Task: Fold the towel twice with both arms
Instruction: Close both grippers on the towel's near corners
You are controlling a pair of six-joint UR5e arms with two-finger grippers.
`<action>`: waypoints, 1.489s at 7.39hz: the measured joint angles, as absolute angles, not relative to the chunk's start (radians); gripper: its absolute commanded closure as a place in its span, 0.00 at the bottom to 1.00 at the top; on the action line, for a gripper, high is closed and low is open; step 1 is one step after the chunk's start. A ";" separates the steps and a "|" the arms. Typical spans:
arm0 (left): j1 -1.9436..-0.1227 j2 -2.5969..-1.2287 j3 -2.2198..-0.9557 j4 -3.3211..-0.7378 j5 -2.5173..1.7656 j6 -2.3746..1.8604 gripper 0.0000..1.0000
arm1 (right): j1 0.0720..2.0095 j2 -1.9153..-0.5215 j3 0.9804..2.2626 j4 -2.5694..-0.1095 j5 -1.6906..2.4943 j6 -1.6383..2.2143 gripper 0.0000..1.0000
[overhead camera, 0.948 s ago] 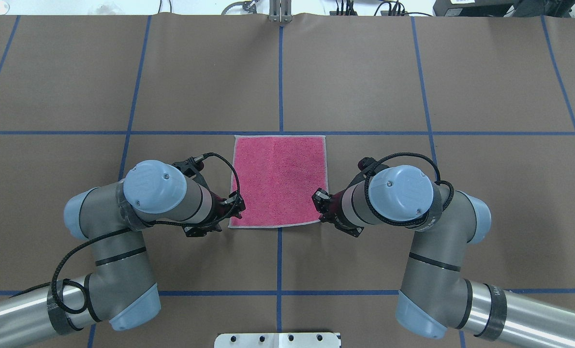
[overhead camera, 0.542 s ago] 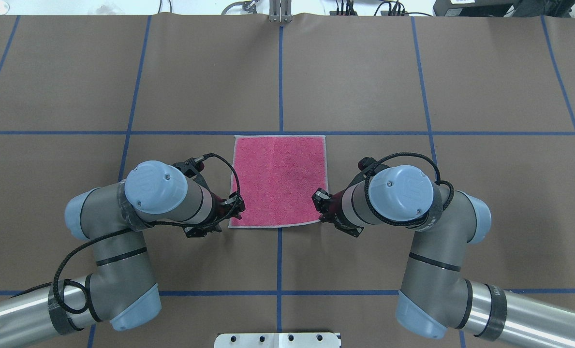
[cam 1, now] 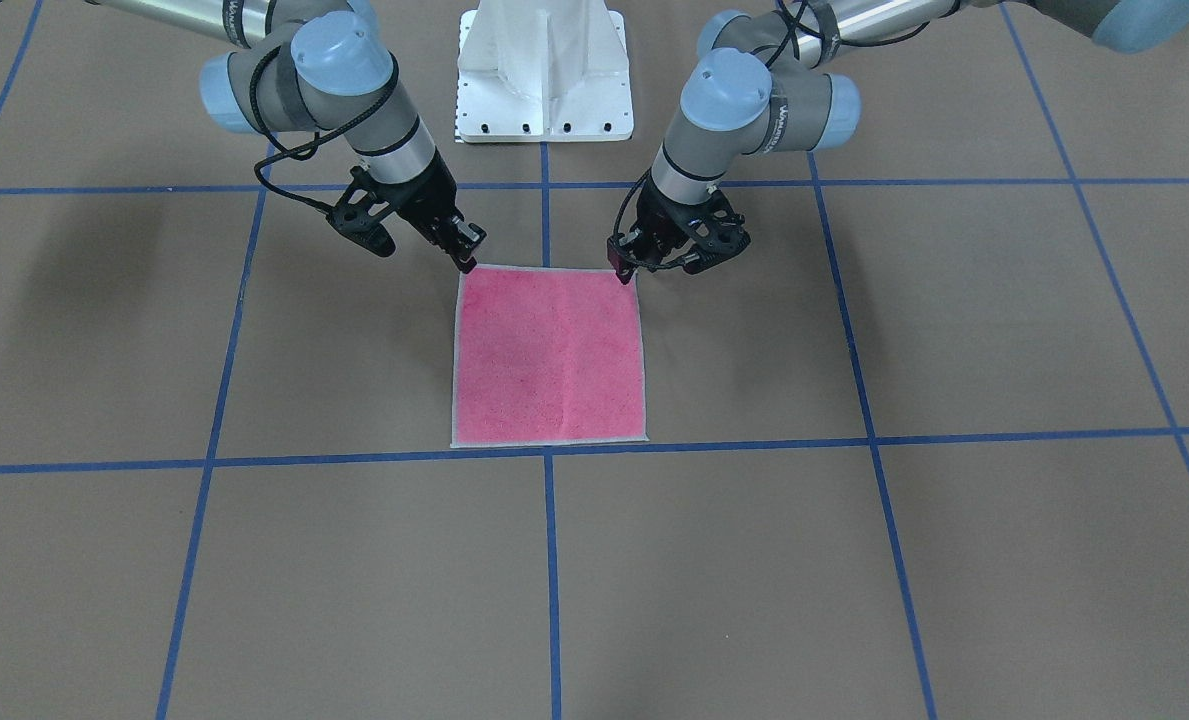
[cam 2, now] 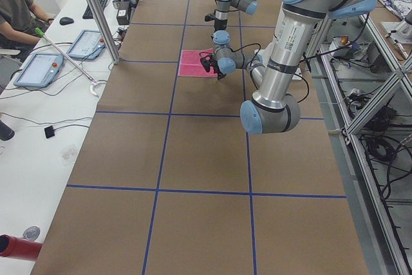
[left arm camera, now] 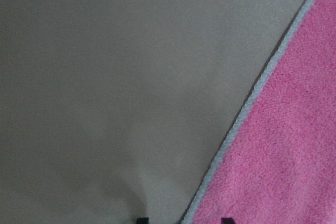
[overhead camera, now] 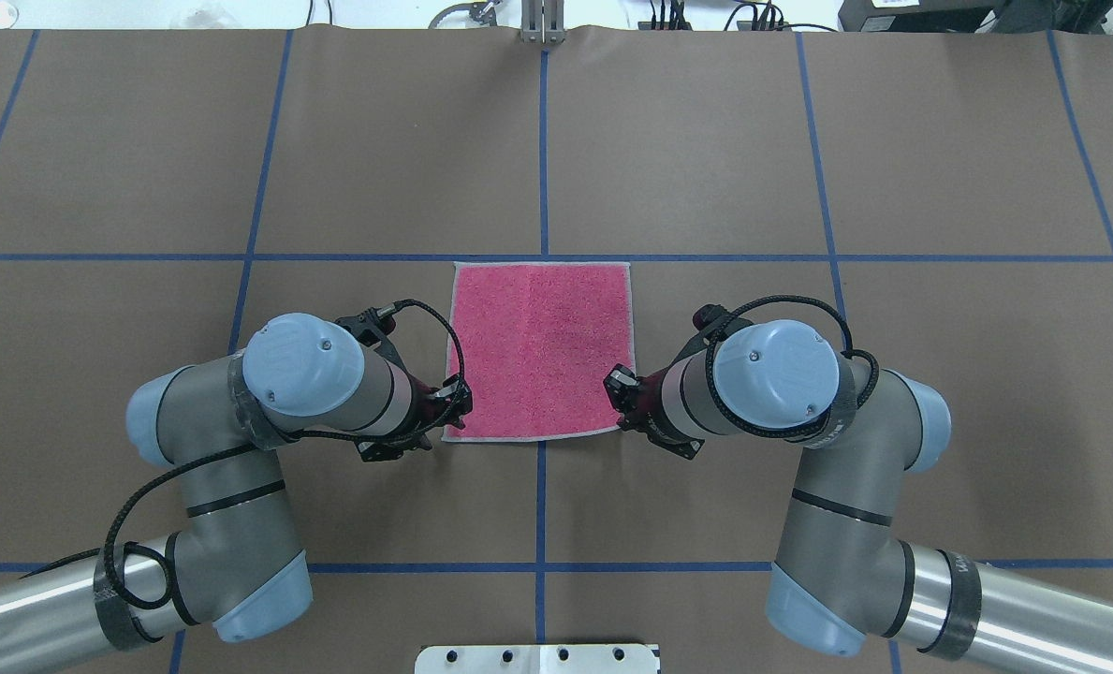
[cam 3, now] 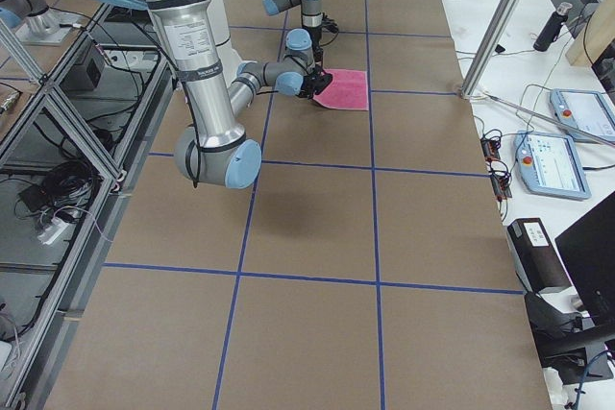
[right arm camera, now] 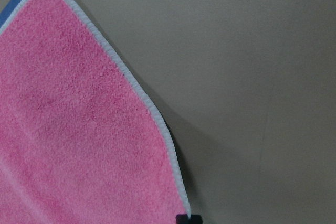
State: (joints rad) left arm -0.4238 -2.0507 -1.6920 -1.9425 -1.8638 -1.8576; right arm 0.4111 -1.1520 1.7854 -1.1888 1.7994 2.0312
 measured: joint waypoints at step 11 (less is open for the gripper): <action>-0.416 -2.051 -1.692 -1.942 -1.864 -1.858 0.65 | 0.416 -1.152 1.784 -1.189 1.800 2.031 1.00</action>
